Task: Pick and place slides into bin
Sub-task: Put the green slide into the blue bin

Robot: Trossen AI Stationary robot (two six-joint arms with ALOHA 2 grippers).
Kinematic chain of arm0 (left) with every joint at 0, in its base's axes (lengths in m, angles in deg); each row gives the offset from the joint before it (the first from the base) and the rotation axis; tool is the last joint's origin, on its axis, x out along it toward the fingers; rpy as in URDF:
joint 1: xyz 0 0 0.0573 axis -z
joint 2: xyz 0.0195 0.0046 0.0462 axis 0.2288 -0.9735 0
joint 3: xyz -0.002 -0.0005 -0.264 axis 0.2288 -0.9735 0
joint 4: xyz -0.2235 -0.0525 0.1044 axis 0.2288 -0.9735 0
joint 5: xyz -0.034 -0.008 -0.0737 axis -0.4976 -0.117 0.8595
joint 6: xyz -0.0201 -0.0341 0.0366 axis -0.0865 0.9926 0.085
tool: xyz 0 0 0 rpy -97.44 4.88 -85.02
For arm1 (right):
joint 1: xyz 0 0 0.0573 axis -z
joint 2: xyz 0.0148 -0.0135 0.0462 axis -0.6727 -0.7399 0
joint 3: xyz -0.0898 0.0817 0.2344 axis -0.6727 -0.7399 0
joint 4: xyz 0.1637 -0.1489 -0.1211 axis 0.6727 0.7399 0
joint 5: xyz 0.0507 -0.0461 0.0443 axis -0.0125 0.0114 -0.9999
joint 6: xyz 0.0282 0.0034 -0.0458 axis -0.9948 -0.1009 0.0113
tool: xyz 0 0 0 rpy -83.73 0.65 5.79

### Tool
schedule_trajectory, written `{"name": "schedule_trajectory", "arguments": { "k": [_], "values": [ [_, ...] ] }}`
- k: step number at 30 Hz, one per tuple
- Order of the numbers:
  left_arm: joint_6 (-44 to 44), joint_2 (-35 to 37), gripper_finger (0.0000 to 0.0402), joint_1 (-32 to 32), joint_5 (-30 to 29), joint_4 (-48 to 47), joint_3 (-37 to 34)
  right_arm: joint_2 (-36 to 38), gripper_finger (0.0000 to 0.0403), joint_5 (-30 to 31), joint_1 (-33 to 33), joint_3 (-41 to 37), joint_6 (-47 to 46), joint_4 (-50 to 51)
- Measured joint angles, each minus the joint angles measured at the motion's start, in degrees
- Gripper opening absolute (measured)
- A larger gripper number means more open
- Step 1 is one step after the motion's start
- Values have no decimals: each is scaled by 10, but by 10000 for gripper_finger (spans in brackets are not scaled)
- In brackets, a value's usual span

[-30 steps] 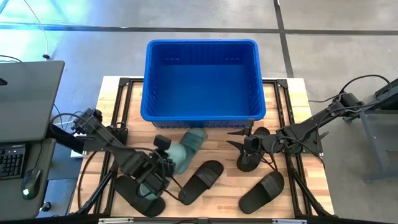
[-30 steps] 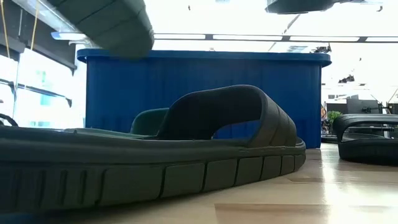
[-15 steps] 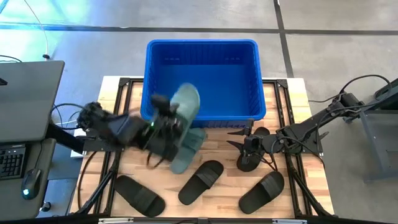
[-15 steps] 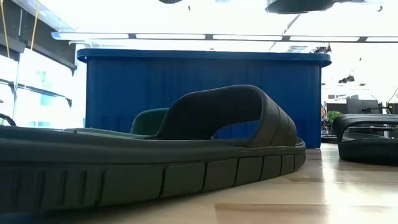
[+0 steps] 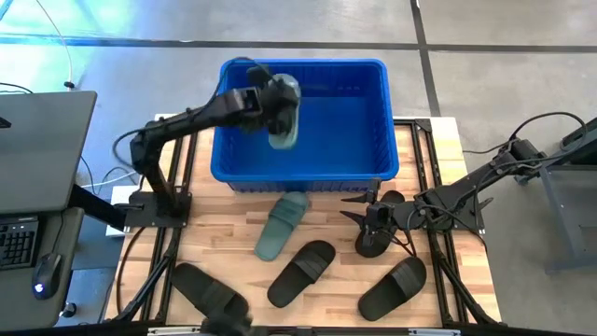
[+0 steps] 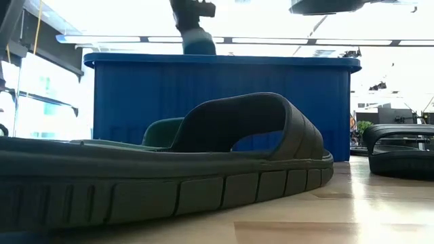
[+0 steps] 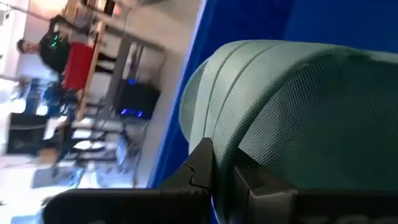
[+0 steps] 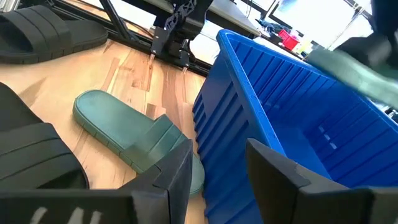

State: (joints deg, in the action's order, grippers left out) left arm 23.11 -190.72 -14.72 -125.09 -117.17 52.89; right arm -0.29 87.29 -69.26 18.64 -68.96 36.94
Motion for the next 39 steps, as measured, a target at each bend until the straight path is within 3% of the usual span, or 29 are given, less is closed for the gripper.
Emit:
{"name": "schedule_trajectory", "arguments": {
  "k": [4,9,23,34,39],
  "values": [
    [-35,-21,5,-57,27,90,-60,0,139,0,0,0,-1,1],
    [-37,-61,5,-101,28,120,-100,0,139,-7,0,0,-15,5],
    [-42,-169,9,-136,69,159,-108,0,139,-20,0,0,-51,22],
    [-35,-174,107,-132,158,98,-108,0,139,-29,0,0,-50,23],
    [-35,-173,141,-111,153,77,-107,0,139,-29,0,0,-50,23]
  ]
}}
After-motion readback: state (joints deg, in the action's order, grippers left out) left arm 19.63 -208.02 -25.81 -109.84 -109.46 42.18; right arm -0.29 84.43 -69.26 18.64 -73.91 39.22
